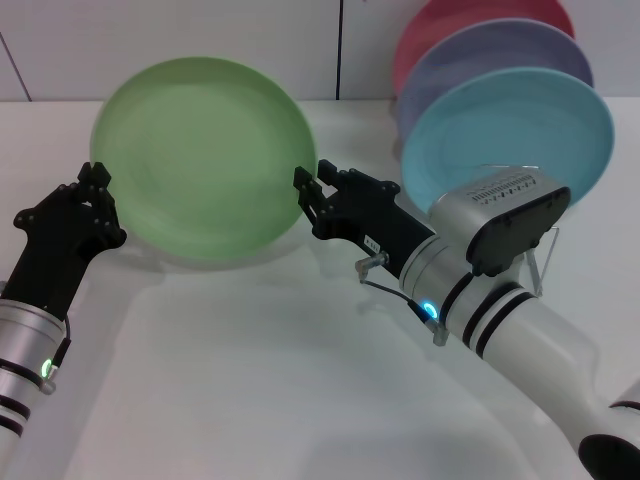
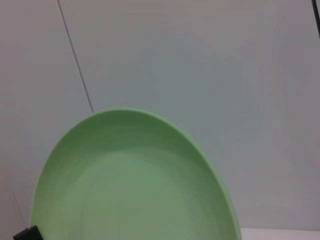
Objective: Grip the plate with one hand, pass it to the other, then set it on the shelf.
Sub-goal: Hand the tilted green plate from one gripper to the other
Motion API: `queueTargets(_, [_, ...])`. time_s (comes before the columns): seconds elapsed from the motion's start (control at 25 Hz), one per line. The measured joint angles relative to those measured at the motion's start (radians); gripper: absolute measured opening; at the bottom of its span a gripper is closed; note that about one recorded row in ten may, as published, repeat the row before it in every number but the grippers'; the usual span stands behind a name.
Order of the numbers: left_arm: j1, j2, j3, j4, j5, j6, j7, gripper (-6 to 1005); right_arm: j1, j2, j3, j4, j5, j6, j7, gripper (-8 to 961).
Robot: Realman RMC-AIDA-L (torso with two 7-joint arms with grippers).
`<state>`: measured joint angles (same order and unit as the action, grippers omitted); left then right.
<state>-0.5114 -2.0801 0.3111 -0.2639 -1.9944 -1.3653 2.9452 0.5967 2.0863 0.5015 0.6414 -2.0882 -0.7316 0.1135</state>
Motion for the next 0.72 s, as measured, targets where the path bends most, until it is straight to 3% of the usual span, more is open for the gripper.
queueTargets(0.72, [0.005, 0.0, -0.003, 0.002, 0.0, 0.005, 0.0, 29, -0.003, 0.0, 0.0, 0.007, 0.002, 0.0, 0.0, 267])
